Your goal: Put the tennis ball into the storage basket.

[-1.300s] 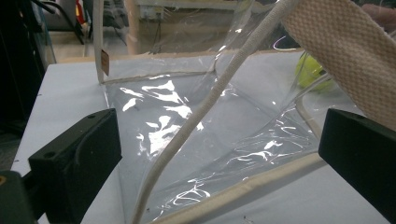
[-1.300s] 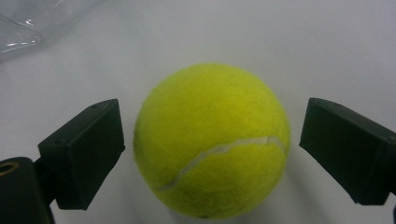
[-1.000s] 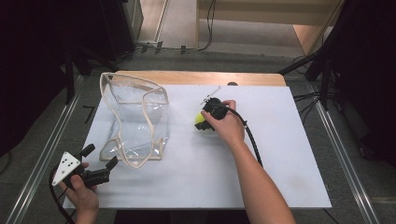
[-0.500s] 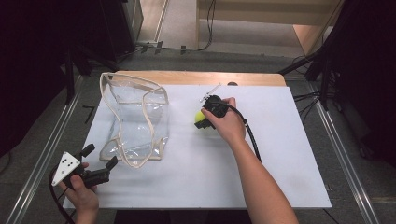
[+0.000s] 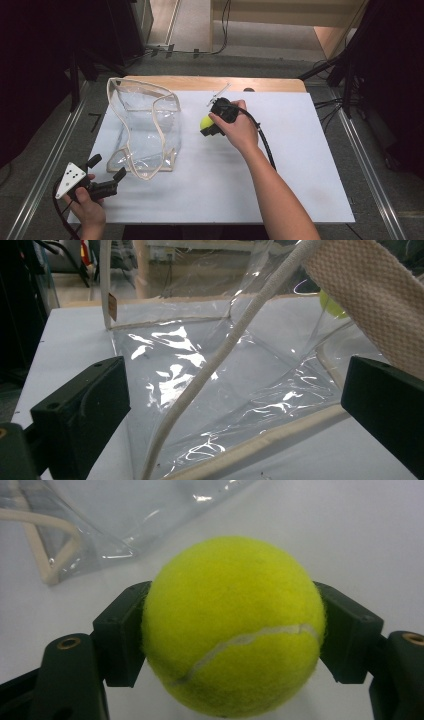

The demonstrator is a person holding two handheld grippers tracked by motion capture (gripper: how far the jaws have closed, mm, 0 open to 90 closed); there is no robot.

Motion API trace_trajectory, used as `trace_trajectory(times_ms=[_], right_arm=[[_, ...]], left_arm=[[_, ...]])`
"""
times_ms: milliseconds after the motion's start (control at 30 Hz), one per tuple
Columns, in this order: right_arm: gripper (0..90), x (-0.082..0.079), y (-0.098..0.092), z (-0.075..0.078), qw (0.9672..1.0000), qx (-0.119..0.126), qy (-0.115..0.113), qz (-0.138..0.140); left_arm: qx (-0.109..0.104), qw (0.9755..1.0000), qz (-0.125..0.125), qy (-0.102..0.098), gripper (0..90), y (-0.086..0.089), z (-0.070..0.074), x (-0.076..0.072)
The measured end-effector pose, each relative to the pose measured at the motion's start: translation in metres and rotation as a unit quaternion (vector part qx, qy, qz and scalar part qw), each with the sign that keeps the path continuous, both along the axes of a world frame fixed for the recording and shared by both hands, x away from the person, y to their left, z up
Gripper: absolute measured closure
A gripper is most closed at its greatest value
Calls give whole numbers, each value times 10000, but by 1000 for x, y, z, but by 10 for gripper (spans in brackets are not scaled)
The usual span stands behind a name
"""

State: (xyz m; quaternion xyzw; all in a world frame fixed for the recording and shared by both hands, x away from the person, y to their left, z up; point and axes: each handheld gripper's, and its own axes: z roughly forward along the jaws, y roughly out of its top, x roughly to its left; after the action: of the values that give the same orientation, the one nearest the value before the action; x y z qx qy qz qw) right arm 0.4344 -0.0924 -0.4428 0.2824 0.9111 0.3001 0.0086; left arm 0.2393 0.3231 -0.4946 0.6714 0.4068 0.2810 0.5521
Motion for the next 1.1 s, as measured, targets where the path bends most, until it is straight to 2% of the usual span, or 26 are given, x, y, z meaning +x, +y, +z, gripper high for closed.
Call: trace_trajectory(times_ms=[200, 333, 633, 833, 1100], right_arm=[[231, -1, 10, 11, 9999, 55, -9, 140], [231, -2, 15, 18, 9995, 92, -104, 272], [231, -5, 26, 31, 9991, 164, -98, 376], [231, -6, 35, 42, 9982, 215, -198, 526], [231, -10, 49, 58, 9971, 254, -208, 689]], left_arm=[[-4, 10000, -9, 6, 0, 0, 0, 0], [-12, 10000, -10, 5, 0, 0, 0, 0], [-27, 10000, -9, 17, 0, 0, 0, 0], [-27, 10000, -12, 17, 0, 0, 0, 0], [-37, 10000, -7, 16, 0, 1, 0, 0]])
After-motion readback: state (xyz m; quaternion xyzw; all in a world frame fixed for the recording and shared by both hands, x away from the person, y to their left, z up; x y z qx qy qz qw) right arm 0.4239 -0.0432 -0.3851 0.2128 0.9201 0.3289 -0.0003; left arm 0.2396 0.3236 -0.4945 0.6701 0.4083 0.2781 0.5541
